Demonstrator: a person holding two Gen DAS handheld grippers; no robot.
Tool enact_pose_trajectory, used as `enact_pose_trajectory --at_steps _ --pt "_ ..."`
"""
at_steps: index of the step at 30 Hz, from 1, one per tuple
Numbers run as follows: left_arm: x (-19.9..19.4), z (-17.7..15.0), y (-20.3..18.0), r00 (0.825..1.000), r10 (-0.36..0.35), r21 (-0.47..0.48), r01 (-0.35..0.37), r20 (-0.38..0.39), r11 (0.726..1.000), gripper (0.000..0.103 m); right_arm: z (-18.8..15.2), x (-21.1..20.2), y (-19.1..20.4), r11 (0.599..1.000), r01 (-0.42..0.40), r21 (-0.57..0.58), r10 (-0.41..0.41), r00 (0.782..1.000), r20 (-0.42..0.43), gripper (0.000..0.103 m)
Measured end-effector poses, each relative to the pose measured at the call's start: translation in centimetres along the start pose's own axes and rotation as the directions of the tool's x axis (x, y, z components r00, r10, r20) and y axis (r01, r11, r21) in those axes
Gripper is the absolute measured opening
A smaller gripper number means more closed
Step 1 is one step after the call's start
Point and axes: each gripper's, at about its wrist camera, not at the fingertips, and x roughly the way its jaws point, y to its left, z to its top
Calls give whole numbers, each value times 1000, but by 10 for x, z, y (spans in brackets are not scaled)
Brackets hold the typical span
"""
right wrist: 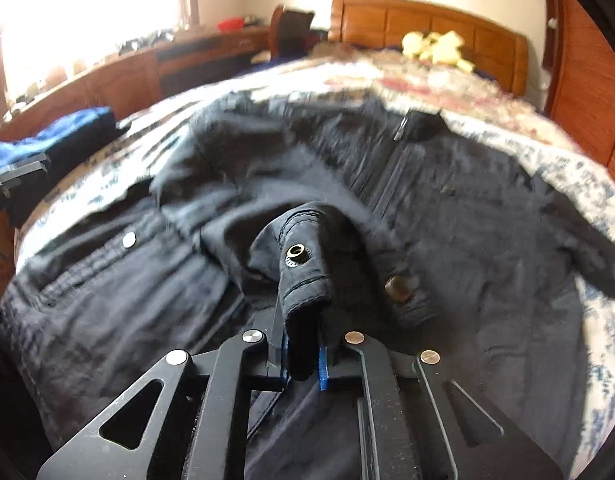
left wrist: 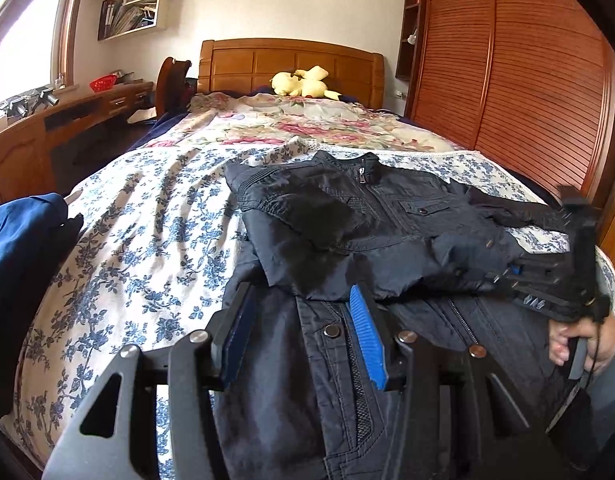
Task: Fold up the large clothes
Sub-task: 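Grasp the folded sleeve cuff with the right tool, straighten it, release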
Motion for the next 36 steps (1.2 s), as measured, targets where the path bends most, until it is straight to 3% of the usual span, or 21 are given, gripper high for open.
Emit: enact_pose_trajectory --at_steps 5,9,13,19,22,24,27,32,36 --pt "-1 0 -7 1000 -9 17 8 7 1000 48 10 -63 -5 999 41 -3 -40 990 135 6" --pt "-2 1 -13 1000 -9 26 9 17 1000 48 0 -99 -10 993 110 -33 -103 981 166 6" --pt "-5 4 -17 999 -13 26 12 34 1000 48 -21 -118 -18 993 119 -24 -116 986 121 6" --pt "-4 9 -26 999 -26 27 25 41 999 48 -53 -108 -13 989 145 -37 -144 989 26 6" --pt "-2 11 -32 998 -37 32 36 42 999 48 -66 -100 -14 990 141 -21 -141 989 -34 13" --pt "-2 12 -36 998 -46 38 44 44 998 48 -71 -99 -15 989 147 -24 -149 987 -54 32" --pt "-1 13 -44 997 -60 52 58 45 997 48 -74 -106 -19 991 133 -7 -133 990 -51 48" --pt "0 15 -56 996 -81 73 77 44 994 48 -61 -119 -26 995 96 11 -95 995 -27 49" --pt "3 16 -65 995 -91 82 87 40 993 48 -46 -113 -25 994 109 -15 -110 994 -18 49"
